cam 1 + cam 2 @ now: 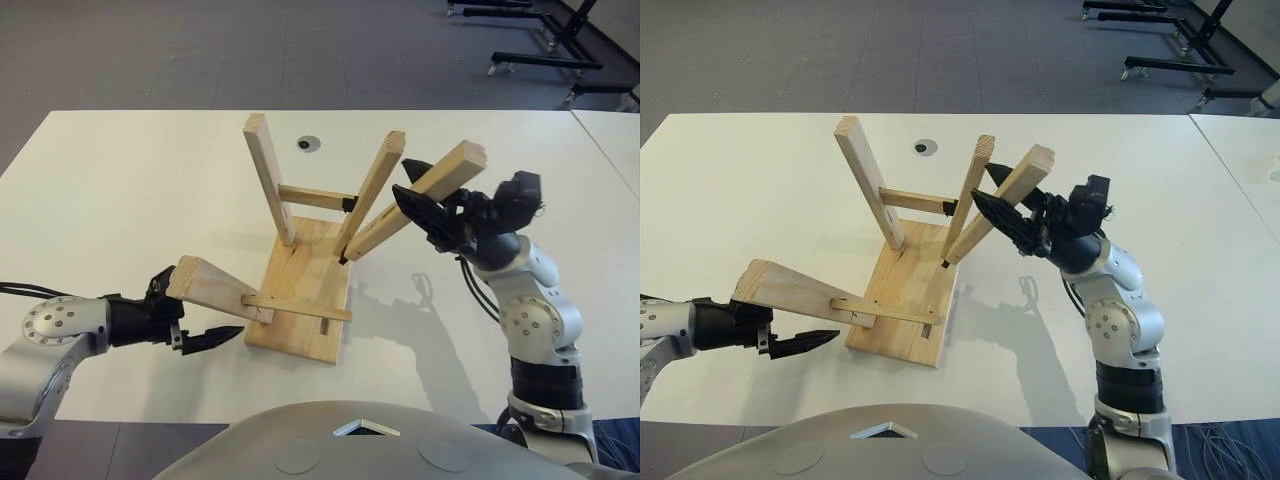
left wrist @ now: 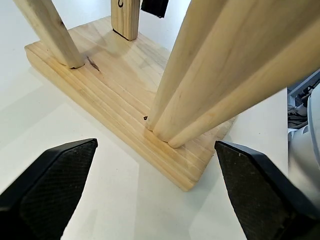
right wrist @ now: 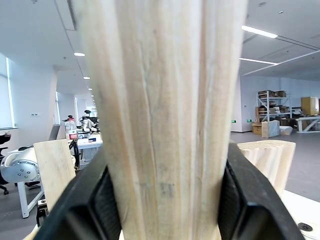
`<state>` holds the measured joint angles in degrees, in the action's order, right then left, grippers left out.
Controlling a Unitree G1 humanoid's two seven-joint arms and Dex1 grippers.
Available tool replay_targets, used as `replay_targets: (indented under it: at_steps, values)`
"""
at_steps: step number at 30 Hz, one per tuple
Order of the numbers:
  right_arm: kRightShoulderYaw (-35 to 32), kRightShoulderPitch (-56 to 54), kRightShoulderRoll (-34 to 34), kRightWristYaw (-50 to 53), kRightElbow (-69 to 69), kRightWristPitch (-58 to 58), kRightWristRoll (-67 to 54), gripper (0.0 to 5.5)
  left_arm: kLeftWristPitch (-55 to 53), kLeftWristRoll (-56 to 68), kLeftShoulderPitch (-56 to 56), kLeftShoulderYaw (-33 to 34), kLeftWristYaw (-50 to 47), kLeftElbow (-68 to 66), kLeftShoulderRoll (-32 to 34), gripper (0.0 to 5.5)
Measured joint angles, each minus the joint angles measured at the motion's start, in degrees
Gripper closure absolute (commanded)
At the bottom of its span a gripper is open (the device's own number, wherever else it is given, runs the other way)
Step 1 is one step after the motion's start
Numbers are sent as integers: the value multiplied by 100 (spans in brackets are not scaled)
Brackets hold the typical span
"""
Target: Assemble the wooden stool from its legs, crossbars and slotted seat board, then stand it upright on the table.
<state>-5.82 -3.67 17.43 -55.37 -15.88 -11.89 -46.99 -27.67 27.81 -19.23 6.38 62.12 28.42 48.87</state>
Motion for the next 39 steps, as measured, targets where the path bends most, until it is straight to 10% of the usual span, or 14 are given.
replay_targets:
  at_steps: [11, 39]
  values:
    - [105, -995, -514, -256, 1553, 961, 631, 345, 519, -887, 1670, -1225, -508, -1092, -724, 118]
    - [-401, 1271, 519, -369, -1139, -474, -851, 345, 448, -576, 1202, -606, -603, -819, -602, 118]
